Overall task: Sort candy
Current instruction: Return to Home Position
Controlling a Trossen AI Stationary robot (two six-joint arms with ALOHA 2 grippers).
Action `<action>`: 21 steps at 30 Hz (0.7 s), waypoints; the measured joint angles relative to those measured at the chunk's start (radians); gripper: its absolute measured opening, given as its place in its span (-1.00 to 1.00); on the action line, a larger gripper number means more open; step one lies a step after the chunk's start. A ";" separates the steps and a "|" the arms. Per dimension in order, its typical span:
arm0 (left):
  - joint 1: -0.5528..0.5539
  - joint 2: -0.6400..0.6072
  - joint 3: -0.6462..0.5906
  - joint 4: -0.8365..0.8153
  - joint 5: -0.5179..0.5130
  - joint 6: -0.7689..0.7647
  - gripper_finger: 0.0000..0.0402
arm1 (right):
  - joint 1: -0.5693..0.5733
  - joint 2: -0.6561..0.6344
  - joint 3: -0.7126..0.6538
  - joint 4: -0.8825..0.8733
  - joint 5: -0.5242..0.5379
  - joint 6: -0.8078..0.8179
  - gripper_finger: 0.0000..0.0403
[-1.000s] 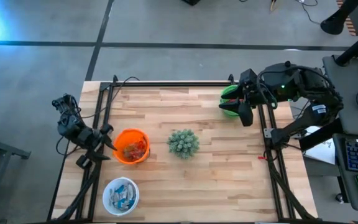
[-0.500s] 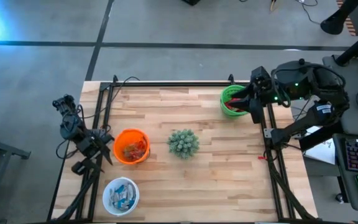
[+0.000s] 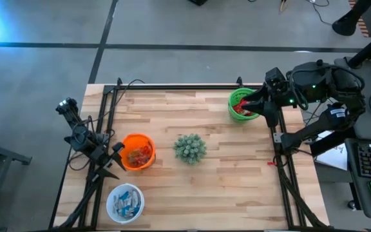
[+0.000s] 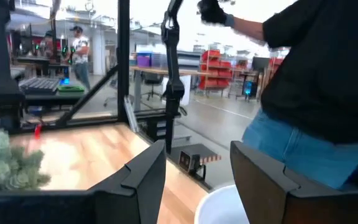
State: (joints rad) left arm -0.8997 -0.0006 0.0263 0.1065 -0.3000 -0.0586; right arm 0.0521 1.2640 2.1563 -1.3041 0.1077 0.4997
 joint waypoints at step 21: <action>0.000 0.000 -0.014 0.003 0.022 -0.031 -0.19 | 0.032 -0.015 -0.008 0.079 -0.104 -0.063 -0.06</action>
State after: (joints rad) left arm -0.8997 -0.0002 0.0124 0.1095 -0.2783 -0.0893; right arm 0.0842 1.2494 2.1483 -1.2253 0.0032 0.4363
